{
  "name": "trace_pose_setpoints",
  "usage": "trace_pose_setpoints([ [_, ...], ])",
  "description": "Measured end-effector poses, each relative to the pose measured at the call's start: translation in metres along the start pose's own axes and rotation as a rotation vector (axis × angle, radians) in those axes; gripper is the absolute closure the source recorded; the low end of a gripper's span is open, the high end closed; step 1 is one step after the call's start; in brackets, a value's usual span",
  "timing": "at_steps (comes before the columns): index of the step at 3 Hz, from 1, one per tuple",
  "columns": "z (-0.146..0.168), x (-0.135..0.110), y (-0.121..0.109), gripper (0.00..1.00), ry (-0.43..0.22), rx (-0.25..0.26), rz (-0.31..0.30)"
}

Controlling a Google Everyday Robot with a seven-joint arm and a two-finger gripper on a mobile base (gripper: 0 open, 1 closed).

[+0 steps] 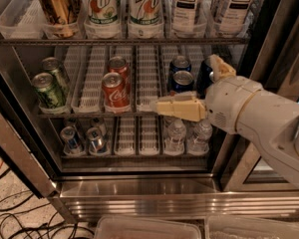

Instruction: Pick blue plastic bottle from top shelf of fridge

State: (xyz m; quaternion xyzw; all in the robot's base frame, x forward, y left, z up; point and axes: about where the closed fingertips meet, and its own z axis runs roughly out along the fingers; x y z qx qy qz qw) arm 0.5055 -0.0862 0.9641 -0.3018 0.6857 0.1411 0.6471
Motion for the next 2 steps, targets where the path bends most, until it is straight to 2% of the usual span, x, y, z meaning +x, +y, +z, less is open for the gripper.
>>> trace_pose_setpoints([
  [1, -0.003, -0.012, -0.014, 0.0, -0.053, -0.003, -0.042],
  [2, -0.015, -0.023, -0.029, 0.0, -0.123, 0.02, -0.072],
])
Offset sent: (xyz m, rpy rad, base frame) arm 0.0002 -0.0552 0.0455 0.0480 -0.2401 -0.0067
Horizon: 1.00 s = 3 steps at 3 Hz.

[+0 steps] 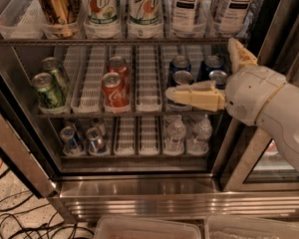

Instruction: Pick blue plastic bottle from top shelf of fridge

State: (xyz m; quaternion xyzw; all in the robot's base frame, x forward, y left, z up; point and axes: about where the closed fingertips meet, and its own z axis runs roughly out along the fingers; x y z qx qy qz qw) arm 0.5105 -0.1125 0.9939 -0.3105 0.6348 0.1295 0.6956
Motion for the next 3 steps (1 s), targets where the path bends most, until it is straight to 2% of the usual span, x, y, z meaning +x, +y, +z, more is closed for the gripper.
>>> trace_pose_setpoints([
  [1, -0.011, -0.007, -0.006, 0.0, -0.054, 0.026, -0.002],
  [2, -0.016, -0.018, -0.002, 0.0, -0.084, 0.019, 0.025],
  [3, -0.016, -0.018, -0.002, 0.0, -0.084, 0.019, 0.025],
])
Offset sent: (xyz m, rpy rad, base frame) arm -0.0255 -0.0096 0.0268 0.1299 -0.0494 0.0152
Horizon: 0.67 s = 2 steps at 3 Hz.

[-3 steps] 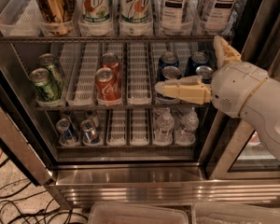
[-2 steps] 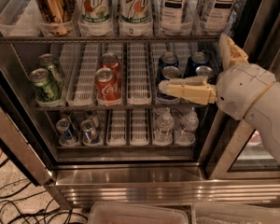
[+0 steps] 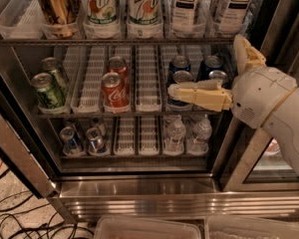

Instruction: Pick blue plastic bottle from top shelf of fridge

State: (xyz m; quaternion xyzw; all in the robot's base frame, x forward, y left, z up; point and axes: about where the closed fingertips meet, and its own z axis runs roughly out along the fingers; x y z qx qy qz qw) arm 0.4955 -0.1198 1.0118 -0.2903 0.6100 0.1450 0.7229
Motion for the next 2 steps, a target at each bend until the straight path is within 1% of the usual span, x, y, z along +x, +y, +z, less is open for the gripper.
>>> trace_pose_setpoints([
  [1, 0.006, -0.003, -0.001, 0.0, 0.0, -0.011, 0.046],
  [2, 0.012, -0.008, -0.012, 0.0, -0.006, 0.016, 0.083],
])
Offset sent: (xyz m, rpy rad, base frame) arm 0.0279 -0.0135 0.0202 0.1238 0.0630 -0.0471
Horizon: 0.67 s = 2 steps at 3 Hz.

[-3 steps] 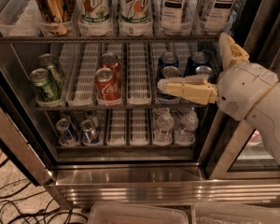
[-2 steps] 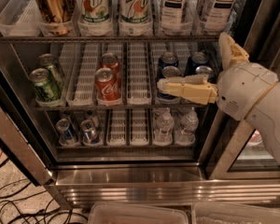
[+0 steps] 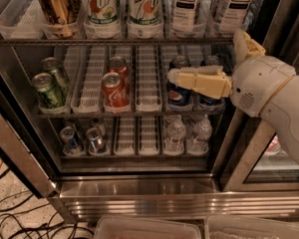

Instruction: Pick blue plastic bottle from top shelf of fridge

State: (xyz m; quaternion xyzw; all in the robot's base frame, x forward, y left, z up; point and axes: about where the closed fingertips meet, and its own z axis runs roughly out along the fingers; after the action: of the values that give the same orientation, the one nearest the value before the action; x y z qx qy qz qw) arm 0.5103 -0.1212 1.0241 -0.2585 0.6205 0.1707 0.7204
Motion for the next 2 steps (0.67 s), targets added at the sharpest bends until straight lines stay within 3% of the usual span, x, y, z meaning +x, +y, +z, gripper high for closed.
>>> trace_pose_setpoints([
  [1, 0.0092, 0.004, -0.0064, 0.0, 0.014, 0.093, 0.015],
  [2, 0.0092, 0.004, -0.0064, 0.0, 0.014, 0.092, 0.016],
])
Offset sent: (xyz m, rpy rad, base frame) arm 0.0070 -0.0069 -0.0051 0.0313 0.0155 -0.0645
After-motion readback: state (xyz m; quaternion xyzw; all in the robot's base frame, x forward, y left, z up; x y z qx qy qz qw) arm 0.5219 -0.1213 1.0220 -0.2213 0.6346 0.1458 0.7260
